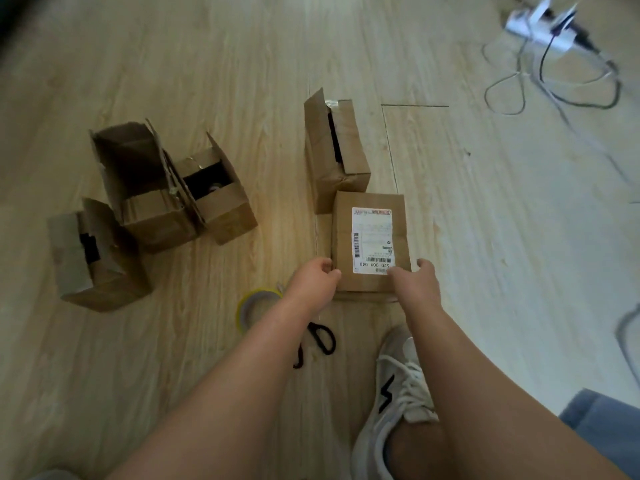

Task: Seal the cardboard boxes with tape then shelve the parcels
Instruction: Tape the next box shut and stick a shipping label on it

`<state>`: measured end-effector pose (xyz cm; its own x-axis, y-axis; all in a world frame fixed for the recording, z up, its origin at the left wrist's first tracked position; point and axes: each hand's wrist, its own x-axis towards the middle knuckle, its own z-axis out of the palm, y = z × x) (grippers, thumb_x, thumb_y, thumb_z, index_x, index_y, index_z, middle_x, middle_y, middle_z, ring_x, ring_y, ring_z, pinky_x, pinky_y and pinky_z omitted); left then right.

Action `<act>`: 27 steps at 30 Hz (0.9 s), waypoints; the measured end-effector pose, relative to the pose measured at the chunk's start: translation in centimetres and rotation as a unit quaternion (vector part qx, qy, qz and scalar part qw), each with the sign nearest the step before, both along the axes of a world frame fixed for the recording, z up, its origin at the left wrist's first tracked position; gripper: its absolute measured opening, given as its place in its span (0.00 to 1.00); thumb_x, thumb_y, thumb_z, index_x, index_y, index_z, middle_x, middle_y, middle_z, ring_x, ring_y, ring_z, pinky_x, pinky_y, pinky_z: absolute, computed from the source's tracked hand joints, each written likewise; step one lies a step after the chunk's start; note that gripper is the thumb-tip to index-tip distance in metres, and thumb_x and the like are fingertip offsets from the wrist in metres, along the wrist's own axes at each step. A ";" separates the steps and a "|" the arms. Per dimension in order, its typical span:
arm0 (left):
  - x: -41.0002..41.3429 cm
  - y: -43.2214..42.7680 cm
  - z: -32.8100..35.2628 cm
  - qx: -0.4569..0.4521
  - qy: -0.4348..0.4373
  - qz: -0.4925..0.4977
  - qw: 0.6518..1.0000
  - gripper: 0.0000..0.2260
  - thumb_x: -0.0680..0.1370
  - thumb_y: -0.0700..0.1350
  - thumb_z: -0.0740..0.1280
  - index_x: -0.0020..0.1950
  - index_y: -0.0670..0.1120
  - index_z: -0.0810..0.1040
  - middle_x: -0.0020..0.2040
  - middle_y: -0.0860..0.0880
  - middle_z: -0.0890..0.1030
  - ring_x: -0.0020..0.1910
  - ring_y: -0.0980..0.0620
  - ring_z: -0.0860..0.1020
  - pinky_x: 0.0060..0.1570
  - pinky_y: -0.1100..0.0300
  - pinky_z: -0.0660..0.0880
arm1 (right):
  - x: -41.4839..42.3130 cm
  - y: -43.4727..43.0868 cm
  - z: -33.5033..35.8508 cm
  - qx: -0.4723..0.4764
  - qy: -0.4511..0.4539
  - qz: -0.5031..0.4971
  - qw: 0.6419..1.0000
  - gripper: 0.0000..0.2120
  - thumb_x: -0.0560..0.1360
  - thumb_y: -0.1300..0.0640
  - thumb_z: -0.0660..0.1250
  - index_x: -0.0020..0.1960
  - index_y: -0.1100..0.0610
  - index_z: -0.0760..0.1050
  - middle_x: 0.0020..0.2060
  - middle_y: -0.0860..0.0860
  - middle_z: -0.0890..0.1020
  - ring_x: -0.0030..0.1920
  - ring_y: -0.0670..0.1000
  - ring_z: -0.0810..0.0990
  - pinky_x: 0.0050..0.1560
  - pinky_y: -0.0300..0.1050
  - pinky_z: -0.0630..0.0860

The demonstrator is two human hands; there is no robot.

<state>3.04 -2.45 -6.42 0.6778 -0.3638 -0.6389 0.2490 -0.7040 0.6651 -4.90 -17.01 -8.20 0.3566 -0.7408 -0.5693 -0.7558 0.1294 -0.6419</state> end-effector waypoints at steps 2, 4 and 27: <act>1.4 -0.2 0.7 0.001 -0.026 0.021 0.999 0.19 0.83 0.47 0.60 0.74 0.47 0.68 0.68 0.48 0.75 0.63 0.48 0.74 0.57 0.59 0.70 | 0.9 -0.6 0.9 -0.069 -0.014 0.021 0.997 0.30 0.78 0.57 0.65 0.78 0.56 0.60 0.72 0.56 0.70 0.67 0.56 0.73 0.52 0.43 0.69; 3.5 -0.9 1.5 0.006 -0.065 0.043 0.997 0.18 0.83 0.46 0.60 0.74 0.48 0.68 0.67 0.48 0.75 0.58 0.49 0.76 0.53 0.57 0.74 | 2.6 -1.4 1.8 -0.108 -0.042 0.076 0.990 0.27 0.79 0.58 0.64 0.76 0.55 0.63 0.69 0.53 0.72 0.59 0.52 0.77 0.43 0.36 0.72; 16.2 -8.3 1.3 -0.045 -0.068 0.114 0.990 0.14 0.82 0.45 0.56 0.59 0.37 0.74 0.51 0.40 0.76 0.58 0.37 0.78 0.59 0.42 0.76 | 16.3 -4.4 1.8 -0.195 -0.059 0.323 0.924 0.28 0.81 0.54 0.65 0.78 0.51 0.59 0.66 0.55 0.75 0.62 0.55 0.76 0.53 0.44 0.71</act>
<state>19.27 -10.74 -5.15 0.8261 -0.2439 -0.5079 0.2980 -0.5760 0.7612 11.35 -21.39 -6.35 0.8391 -0.4919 -0.2323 -0.5156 -0.5830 -0.6279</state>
